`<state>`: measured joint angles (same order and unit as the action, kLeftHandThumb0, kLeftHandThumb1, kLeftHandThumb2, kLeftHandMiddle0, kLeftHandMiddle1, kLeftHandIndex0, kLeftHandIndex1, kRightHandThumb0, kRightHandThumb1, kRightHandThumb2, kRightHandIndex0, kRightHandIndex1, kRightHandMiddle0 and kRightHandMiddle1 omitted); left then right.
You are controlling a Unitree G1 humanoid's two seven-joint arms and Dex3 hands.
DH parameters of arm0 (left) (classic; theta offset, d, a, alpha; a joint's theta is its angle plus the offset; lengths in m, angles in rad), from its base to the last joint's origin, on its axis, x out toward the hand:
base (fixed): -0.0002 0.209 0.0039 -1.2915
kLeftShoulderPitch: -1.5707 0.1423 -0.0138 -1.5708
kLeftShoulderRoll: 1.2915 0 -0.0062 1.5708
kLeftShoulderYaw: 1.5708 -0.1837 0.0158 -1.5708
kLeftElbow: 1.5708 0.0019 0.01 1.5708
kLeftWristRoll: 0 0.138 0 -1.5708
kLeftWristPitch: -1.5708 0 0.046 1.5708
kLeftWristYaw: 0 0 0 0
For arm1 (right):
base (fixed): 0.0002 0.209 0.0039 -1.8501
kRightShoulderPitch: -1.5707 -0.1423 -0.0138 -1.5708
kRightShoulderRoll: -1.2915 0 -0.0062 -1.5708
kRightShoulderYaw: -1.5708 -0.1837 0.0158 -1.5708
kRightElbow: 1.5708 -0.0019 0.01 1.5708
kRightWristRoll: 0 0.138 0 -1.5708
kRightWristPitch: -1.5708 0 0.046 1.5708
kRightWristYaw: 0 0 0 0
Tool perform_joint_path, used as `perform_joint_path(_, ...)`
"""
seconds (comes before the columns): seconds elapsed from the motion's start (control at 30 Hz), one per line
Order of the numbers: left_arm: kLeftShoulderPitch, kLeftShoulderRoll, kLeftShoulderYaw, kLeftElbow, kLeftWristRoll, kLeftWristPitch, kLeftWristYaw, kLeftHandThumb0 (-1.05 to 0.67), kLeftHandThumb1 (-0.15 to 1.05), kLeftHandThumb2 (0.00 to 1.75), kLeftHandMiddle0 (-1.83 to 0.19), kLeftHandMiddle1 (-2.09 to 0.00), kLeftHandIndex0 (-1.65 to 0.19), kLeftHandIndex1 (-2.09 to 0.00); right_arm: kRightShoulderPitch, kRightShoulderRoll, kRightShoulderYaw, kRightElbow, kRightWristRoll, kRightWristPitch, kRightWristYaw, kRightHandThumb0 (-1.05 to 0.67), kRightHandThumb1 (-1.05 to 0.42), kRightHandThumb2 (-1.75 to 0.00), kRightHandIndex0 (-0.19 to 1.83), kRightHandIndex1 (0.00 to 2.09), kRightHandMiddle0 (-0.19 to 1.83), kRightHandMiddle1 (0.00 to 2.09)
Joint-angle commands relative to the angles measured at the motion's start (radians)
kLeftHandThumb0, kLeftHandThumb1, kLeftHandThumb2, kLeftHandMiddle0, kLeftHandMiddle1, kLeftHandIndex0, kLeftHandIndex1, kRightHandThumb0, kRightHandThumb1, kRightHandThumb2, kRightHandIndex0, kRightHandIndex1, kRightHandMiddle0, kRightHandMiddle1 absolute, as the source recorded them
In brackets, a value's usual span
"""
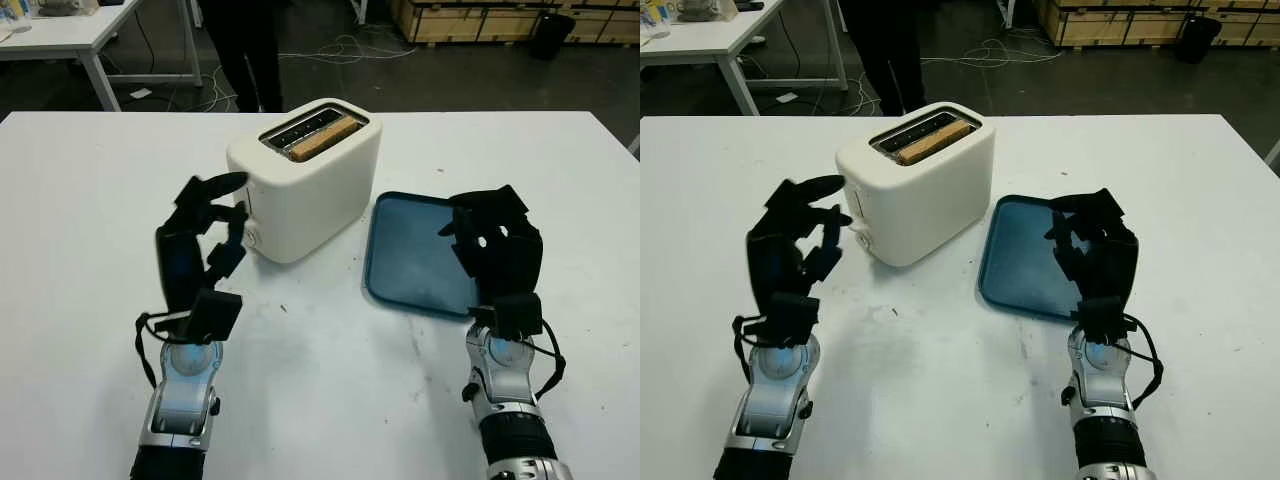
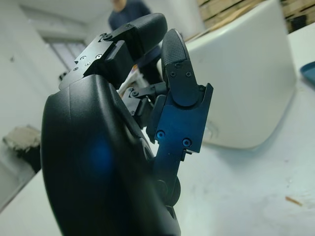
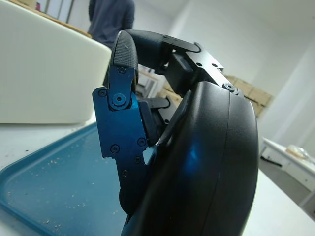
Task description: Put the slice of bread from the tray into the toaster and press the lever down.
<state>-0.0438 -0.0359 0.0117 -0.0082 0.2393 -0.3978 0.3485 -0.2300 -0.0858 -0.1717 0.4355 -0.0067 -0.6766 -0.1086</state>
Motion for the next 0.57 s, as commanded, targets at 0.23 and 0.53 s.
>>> perform_joint_path(0.23, 0.028, -0.034, 0.007, 0.035, 0.015, 0.025, 0.037, -0.5, 0.92, 0.42, -0.48, -1.33, -0.47, -0.94, -0.026, 0.004, -0.006, -0.007, -0.006, 0.072, -0.045, -0.49, -0.92, -0.24, 0.83, 0.99, 1.05, 0.13)
perform_joint_path(0.53, 0.003, -0.038, -0.008, 0.05, 0.032, 0.027, 0.066, -0.46, 0.92, 0.43, -0.52, -1.35, -0.53, -0.94, -0.028, 0.002, 0.011, -0.014, -0.017, 0.097, -0.047, -0.5, -0.92, -0.23, 0.85, 1.03, 1.11, 0.1)
